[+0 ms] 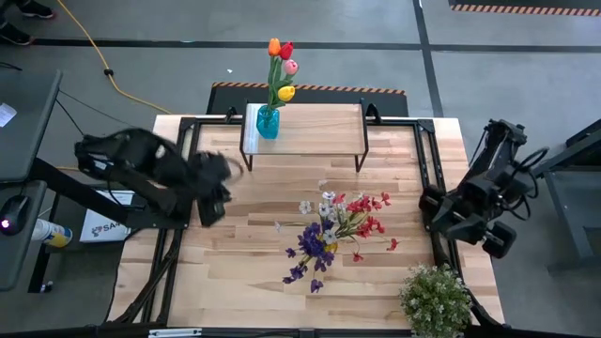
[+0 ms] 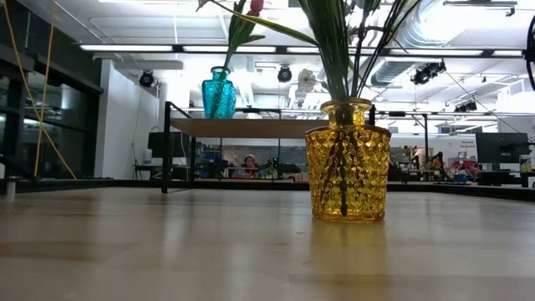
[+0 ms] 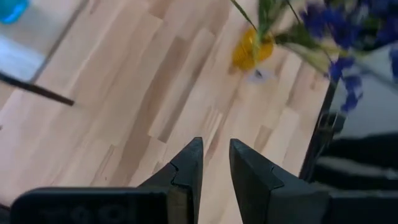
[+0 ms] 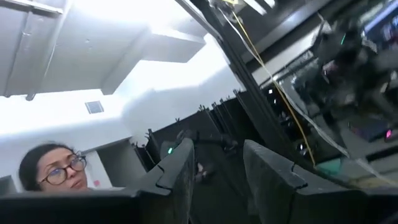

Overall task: Pick and place flowers into a vace then onto a shelf
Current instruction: Put the yellow flower vase on the shelf

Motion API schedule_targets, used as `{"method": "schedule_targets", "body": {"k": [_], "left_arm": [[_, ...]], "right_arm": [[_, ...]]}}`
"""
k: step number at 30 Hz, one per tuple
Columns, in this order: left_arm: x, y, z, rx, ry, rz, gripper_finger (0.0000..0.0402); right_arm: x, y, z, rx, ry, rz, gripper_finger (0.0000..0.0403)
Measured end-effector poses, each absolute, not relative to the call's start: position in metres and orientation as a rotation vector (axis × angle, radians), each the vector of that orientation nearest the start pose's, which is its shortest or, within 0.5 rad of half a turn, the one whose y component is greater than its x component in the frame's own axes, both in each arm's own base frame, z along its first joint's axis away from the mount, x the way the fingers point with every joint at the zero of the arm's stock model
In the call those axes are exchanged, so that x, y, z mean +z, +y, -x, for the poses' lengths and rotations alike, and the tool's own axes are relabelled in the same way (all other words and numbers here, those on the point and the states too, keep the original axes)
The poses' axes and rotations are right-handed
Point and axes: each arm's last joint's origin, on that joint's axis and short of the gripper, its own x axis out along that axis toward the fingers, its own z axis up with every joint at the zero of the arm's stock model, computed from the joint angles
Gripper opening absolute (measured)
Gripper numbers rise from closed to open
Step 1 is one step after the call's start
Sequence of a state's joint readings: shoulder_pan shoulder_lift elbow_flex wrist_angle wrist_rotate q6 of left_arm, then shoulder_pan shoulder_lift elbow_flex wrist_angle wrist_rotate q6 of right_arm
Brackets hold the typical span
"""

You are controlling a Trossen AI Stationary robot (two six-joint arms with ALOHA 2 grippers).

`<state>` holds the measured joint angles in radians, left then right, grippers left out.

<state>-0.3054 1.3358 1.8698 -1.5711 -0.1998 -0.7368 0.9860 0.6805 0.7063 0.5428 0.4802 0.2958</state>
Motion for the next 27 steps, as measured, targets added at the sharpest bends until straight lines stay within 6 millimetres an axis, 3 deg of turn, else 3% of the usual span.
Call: {"method": "schedule_targets", "body": {"k": [13, 22, 27], "left_arm": [[0.422, -0.135, -0.205, 0.315, 0.982, 0.21, 0.0112], [0.396, -0.182, -0.212, 0.427, 0.927, 0.242, 0.0112], [0.372, -0.212, -0.219, 0.494, 0.909, 0.252, 0.0112]], "right_arm": [[0.391, 0.105, -0.084, 0.556, -0.426, -0.614, 0.013], [0.398, 0.102, -0.08, 0.6, -0.537, -0.542, 0.013], [0.401, 0.1, -0.078, 0.611, -0.587, -0.52, 0.013]]}}
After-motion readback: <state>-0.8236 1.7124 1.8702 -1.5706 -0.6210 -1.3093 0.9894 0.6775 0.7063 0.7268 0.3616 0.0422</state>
